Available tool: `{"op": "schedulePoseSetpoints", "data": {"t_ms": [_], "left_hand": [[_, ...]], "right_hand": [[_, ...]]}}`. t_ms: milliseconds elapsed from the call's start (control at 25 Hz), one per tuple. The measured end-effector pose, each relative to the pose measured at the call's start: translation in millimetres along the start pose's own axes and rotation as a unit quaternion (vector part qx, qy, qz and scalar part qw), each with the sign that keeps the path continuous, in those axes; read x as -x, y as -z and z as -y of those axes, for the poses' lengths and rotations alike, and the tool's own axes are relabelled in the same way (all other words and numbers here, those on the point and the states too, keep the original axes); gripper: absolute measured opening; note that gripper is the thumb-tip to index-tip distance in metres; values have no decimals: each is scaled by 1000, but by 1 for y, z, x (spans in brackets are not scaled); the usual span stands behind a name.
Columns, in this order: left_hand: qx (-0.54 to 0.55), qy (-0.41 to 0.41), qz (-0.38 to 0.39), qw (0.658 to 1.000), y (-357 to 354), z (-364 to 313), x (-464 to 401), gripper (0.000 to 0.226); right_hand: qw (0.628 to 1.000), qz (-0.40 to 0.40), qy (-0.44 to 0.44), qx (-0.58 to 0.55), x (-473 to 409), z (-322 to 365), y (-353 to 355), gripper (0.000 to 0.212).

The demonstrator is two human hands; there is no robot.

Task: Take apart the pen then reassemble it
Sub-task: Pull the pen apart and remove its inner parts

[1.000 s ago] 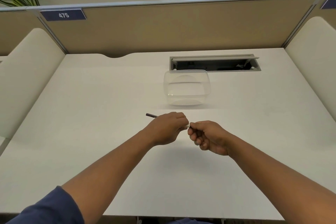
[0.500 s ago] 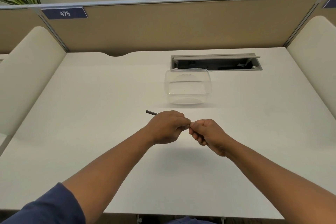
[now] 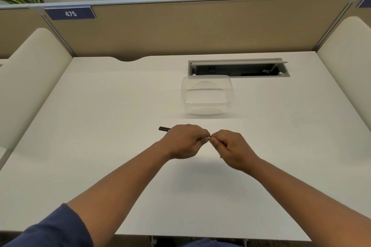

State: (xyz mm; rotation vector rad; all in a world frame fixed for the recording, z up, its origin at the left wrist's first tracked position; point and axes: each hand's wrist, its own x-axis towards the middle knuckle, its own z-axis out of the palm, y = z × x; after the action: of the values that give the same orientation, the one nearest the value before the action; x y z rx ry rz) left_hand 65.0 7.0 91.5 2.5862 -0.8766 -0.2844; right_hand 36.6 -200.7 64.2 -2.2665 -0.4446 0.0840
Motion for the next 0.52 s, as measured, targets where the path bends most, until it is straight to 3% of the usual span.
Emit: {"op": "schedulePoseSetpoints", "data": {"t_ms": [40, 120, 280, 360, 520], "left_hand": [[-1, -6, -15, 1000, 0, 0, 0, 24], [-3, -20, -44, 999, 0, -1, 0, 25], [-3, -25, -80, 996, -2, -2, 0, 25], [-8, -23, -81, 996, -5, -2, 2, 24], [-14, -12, -50, 999, -3, -5, 1, 27]], "right_hand": [[991, 11, -77, -107, -2, 6, 2, 33], [932, 38, -222, -285, -6, 18, 6, 39], [856, 99, -334, -383, -11, 26, 13, 38], [854, 108, -333, -386, -11, 25, 13, 37], [891, 87, -278, -348, -6, 21, 8, 37]]}}
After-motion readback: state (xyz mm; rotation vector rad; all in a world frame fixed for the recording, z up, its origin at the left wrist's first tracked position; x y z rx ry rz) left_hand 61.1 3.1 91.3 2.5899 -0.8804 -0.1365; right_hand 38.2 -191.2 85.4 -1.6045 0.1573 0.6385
